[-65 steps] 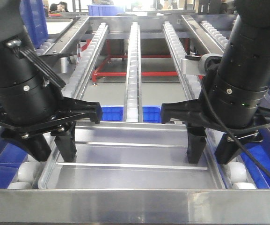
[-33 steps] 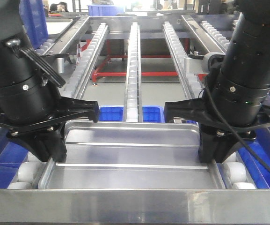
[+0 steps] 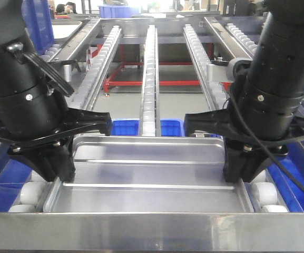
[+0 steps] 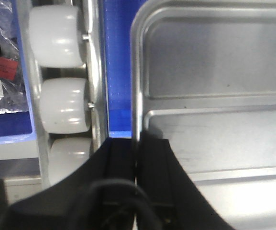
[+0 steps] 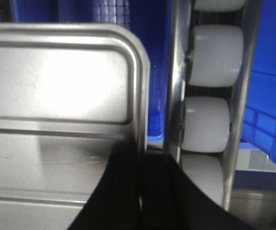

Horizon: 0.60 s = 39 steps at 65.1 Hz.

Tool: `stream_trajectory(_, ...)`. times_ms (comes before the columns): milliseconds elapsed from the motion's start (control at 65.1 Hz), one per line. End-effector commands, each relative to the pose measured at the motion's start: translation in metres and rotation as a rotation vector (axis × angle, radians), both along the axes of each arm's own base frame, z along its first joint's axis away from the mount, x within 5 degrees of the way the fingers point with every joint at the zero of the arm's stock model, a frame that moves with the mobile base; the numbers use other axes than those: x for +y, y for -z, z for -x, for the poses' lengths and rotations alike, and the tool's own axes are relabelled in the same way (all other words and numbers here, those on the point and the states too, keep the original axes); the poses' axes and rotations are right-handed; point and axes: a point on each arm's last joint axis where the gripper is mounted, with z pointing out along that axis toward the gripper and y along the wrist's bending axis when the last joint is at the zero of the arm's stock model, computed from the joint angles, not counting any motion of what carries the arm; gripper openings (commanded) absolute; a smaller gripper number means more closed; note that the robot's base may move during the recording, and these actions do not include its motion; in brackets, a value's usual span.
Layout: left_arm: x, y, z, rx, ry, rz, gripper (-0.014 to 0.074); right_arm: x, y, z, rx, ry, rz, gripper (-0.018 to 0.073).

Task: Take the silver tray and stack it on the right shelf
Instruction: 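Close both grippers on the tray's side rims, then lift the silver tray off the rollers with both grippers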

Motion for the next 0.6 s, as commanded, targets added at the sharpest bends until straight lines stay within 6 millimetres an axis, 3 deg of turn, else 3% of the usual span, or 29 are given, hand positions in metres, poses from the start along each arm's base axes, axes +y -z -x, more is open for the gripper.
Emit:
stream_trajectory(0,-0.001,-0.029,-0.004,-0.061,-0.002,0.047,-0.01,0.004,-0.032,-0.006,-0.076,0.006,-0.052,0.0053)
stream_trajectory(154,0.002,-0.05,-0.001,-0.081,-0.007,0.057,-0.01,0.003,-0.057,-0.005,-0.133,0.021,-0.089,0.006)
stream_trajectory(384,0.012,-0.079,0.013,-0.089,-0.021,0.083,-0.01,-0.006,-0.087,0.013,-0.15,0.104,-0.141,0.006)
stream_trajectory(584,0.018,-0.082,0.034,-0.058,-0.051,0.094,-0.01,-0.008,-0.095,0.035,-0.131,0.101,-0.145,0.006)
